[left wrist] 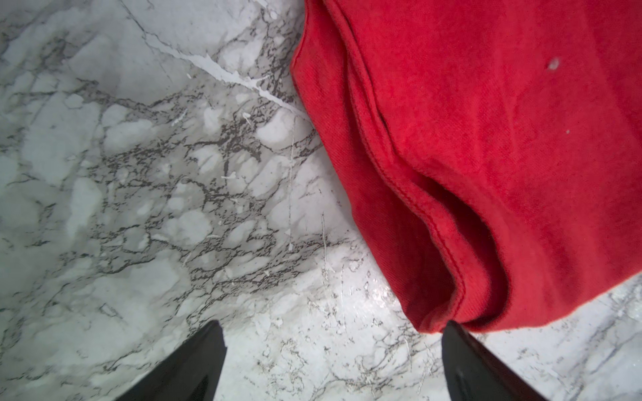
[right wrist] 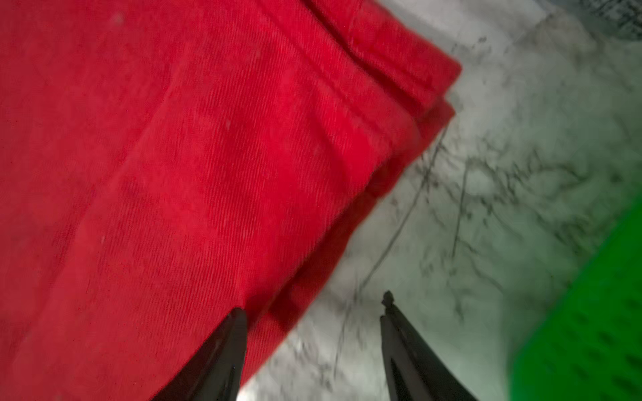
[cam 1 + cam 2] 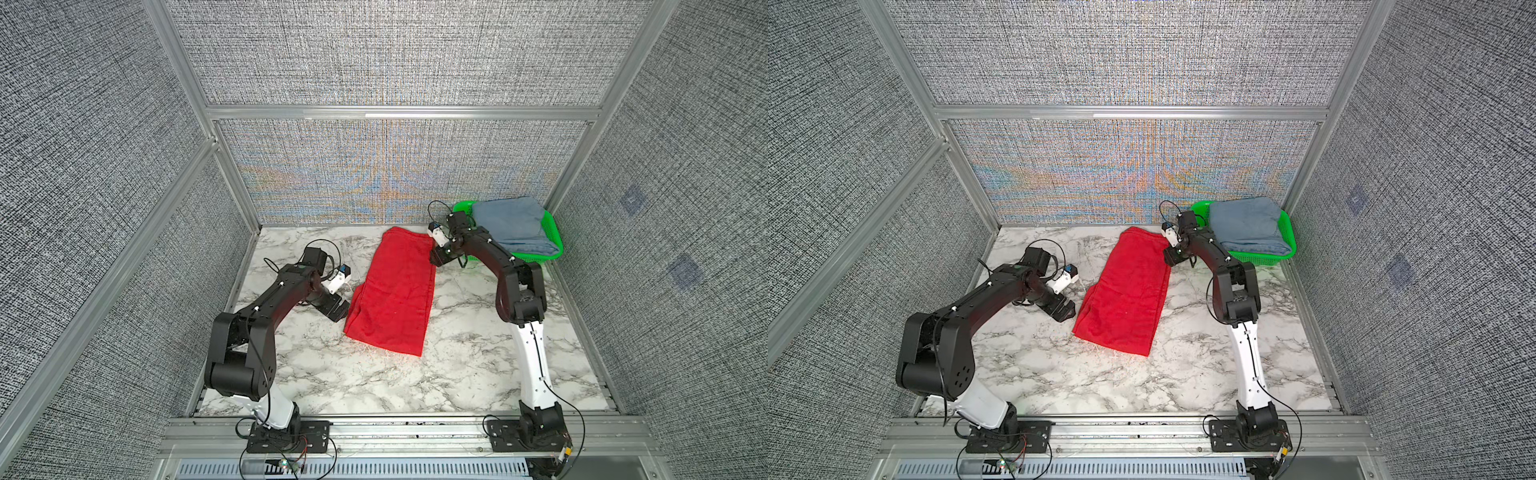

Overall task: Roll up the long pants
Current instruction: Adjust the long pant at the center of the board.

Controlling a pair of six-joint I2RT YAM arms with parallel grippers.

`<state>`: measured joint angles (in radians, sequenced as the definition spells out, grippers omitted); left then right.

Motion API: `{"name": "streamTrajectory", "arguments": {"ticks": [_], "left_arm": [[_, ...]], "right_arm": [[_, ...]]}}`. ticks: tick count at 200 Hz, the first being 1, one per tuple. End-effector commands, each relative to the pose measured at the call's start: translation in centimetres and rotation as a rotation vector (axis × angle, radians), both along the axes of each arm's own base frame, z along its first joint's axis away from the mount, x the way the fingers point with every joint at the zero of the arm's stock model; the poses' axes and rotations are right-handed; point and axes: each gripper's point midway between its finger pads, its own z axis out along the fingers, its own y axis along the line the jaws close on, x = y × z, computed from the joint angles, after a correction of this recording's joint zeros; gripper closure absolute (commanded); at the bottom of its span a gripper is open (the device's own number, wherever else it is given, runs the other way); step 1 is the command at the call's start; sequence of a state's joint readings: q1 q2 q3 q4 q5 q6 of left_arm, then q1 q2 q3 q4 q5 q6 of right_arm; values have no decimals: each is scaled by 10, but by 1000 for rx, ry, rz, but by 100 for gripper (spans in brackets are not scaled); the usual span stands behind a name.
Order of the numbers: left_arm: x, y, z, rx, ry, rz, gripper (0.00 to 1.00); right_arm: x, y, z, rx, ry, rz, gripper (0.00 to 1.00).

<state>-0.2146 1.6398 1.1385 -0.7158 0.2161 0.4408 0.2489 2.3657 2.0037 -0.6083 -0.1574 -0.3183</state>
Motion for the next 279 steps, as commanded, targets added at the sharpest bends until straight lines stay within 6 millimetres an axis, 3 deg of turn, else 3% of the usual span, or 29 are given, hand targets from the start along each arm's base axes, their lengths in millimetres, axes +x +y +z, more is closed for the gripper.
{"name": "streamTrajectory", "arguments": {"ticks": [1,28,51,80,106,151,214,233,279], "left_arm": [[2,-8,11,-48,-19,-25,1],[7,-20,23,-101,-43,-60,1],[0,-32,23,-111,-20,-129,1],[-26,-41,-4,54,-49,-301,0],[-45,-45,-24,129,-47,-384,0],[-39,-28,-41,221,-66,-335,3],[-24,-62,31,-32,-145,-275,3],[-12,-69,40,-60,-157,-253,3],[0,-57,-7,69,-48,-251,6]], "right_arm": [[-15,15,45,-21,-132,103,35],[-77,59,61,30,-66,321,35],[-132,94,54,55,50,495,35],[-175,103,42,36,133,586,35],[-189,96,46,58,131,580,35],[-204,84,34,43,150,568,35],[-230,88,24,93,219,638,36],[-240,88,17,64,220,673,36],[-247,85,15,38,192,679,36]]}}
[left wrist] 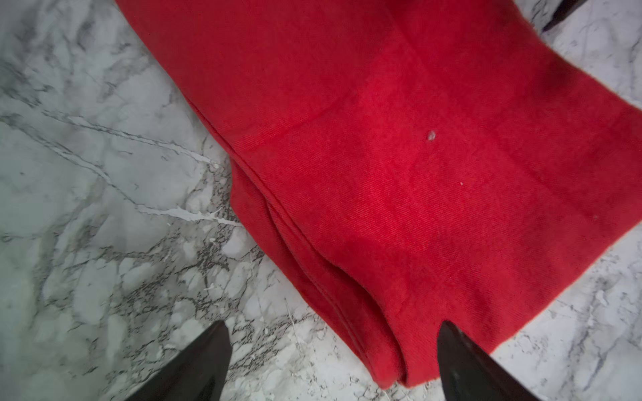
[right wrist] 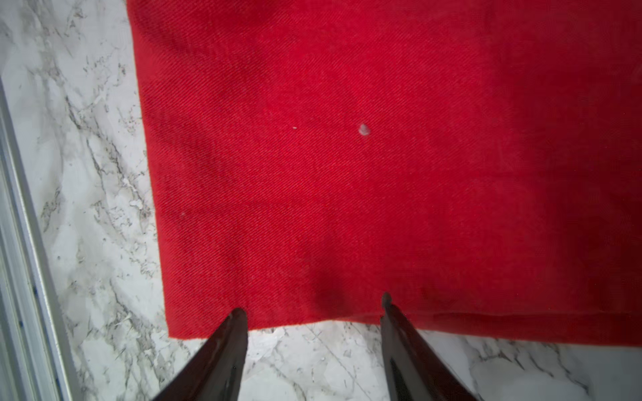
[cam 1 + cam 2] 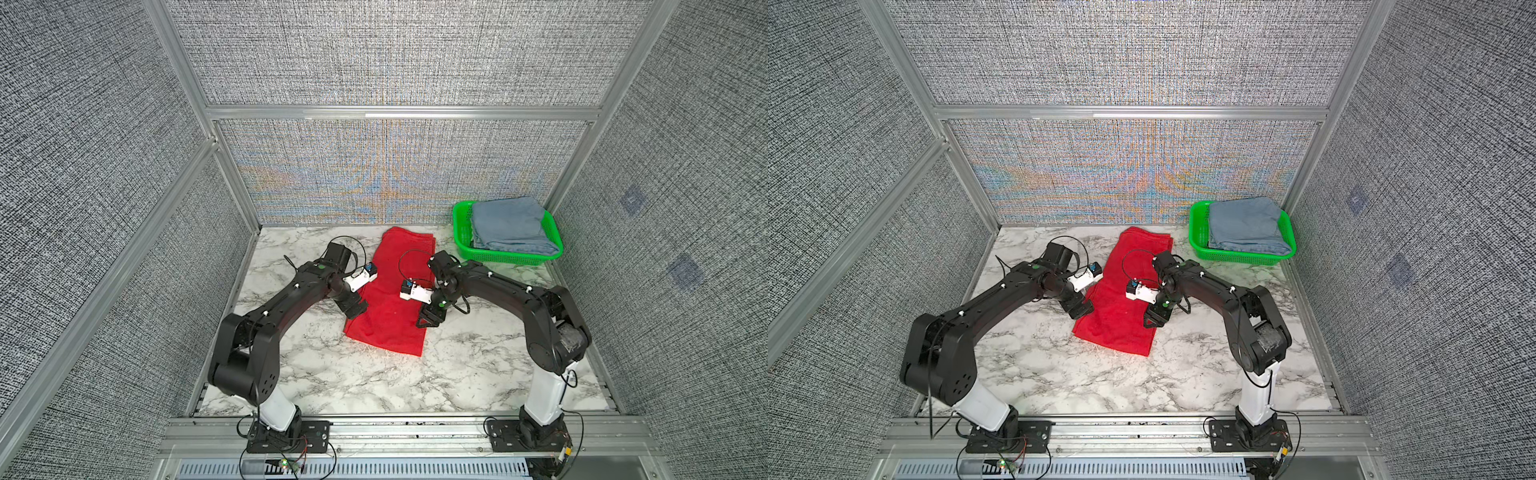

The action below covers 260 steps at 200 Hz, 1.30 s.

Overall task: Roll up the long pants
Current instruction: Adjust the long pant at the center of the board.

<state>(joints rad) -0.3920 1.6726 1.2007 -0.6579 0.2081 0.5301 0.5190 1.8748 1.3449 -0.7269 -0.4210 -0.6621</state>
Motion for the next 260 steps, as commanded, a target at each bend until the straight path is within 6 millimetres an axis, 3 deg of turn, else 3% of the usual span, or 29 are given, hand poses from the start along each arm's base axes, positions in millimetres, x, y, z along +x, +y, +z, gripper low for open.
{"name": "streamTrajectory", "arguments": {"ticks": [1,31,69,154,167,187,207,238,260], "left_arm": [[-4,11,-21,77,55,11,6],[-10,33,-47,203,76,17,6],[-23,54,-62,297,82,27,6],[-41,39,-58,202,161,4,8],[-43,38,-58,197,168,-4,11],[-41,34,-54,171,161,1,11],[-33,24,-40,111,130,15,11],[-11,3,-3,-9,83,44,11],[-3,-12,16,-90,137,30,10]], "right_arm": [[1,-2,2,0,-29,7,36],[-1,-7,-2,-20,-35,2,36],[2,-7,0,-14,-46,-6,36],[-25,-8,1,9,116,57,34],[-13,-12,1,9,94,-1,34],[37,-26,0,-19,-50,-199,34],[70,-33,11,51,-64,-301,34],[107,-34,28,160,0,-378,33],[115,-34,28,185,49,-382,33]]}}
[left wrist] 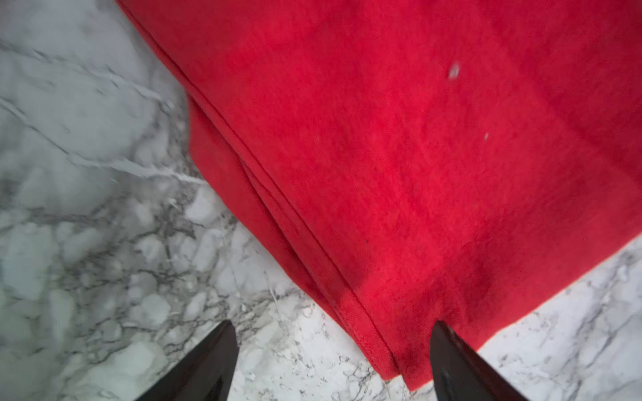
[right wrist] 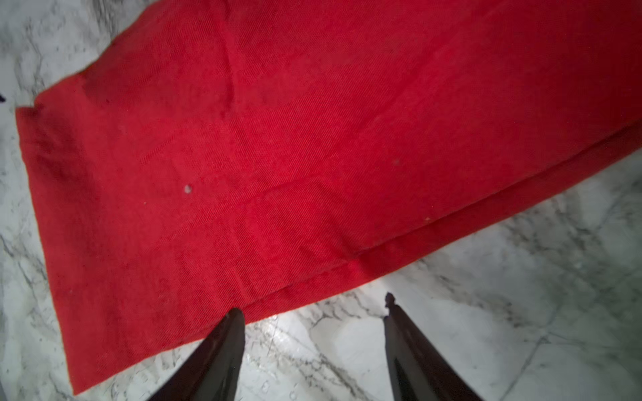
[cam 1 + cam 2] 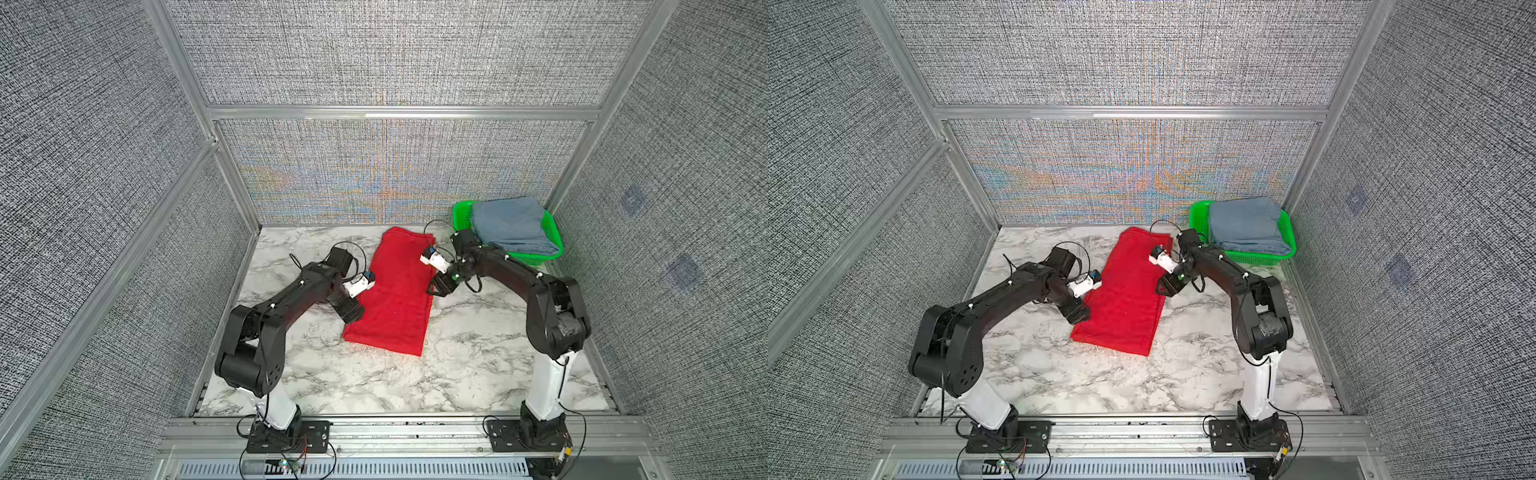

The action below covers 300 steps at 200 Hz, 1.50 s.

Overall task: Roll up the long pants
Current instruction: Adjust the long pant at the center of the board.

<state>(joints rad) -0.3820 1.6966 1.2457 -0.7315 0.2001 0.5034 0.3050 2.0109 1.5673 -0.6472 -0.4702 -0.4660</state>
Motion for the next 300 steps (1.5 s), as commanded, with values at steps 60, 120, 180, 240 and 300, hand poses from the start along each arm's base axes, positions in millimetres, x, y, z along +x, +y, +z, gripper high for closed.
{"name": "streamTrajectory", "arguments": {"ticks": [60,120,180,240,300], "left_arm": [[20,-39,0,-168,263,-20,12],[25,-20,13,-200,200,74,13],[32,9,36,-247,156,169,13],[30,15,39,-242,150,189,13],[28,18,35,-225,155,187,13]], "right_arm": [[-13,2,-10,53,110,-25,33],[-42,2,-24,58,242,10,32],[-100,-5,-43,5,388,206,31],[-161,-2,-45,2,488,438,31],[-194,17,-37,12,503,560,32]]}}
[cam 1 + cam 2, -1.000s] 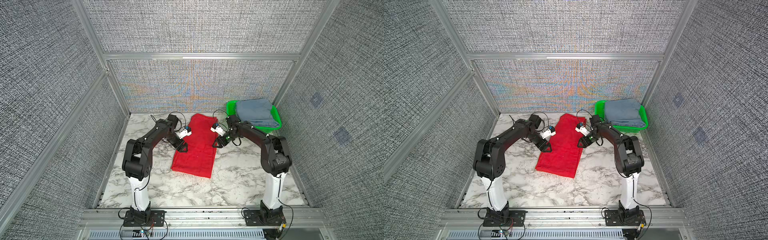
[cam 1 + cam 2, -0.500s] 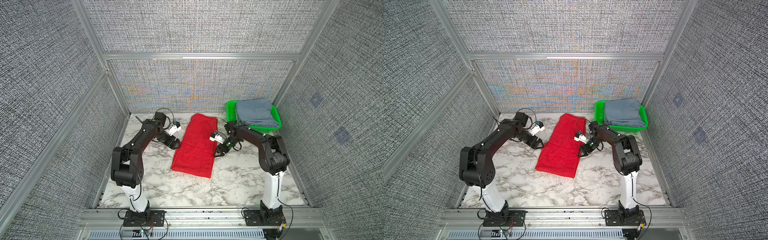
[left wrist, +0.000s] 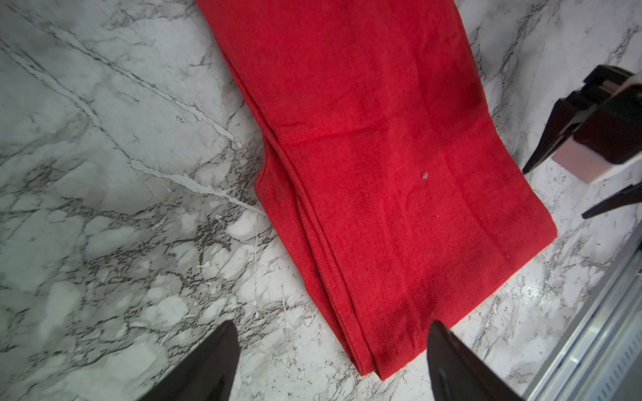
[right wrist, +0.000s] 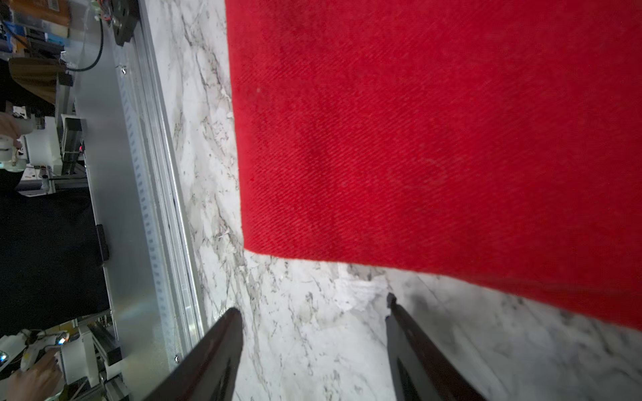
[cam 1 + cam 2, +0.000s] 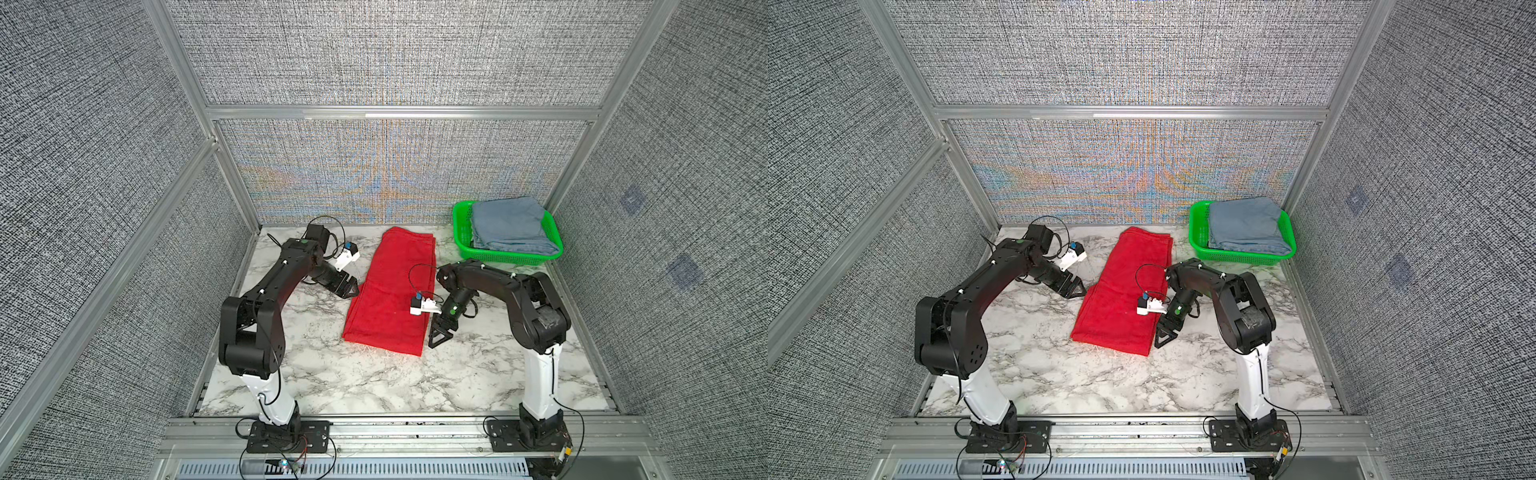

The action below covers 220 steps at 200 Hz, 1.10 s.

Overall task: Roll up the long pants
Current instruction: Adjust the long pant at the center of the board, then roll the long pant at the center of the board.

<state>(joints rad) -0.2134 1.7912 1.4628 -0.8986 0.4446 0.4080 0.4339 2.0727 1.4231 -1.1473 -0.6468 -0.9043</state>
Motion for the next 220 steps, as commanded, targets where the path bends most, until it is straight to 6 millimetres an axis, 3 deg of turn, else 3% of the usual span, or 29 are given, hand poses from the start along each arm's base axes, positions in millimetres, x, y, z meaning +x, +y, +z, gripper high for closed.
{"name": "streamTrajectory", "arguments": {"ticks": [1,91,171,189,206,220], "left_arm": [[-3,2,0,3,7,2,13],[-7,6,-4,22,-5,3,13],[-12,10,-2,41,-20,5,13],[-12,10,-3,40,-19,5,13],[-12,10,-3,39,-18,6,13],[-13,11,-4,45,-22,4,13]], "right_arm": [[-13,5,11,38,19,44,32],[-15,33,11,75,21,70,32],[-24,36,-4,61,67,65,39],[-25,38,-8,55,66,59,54],[-28,38,-15,36,78,60,79],[-28,38,-18,26,78,58,91]]}}
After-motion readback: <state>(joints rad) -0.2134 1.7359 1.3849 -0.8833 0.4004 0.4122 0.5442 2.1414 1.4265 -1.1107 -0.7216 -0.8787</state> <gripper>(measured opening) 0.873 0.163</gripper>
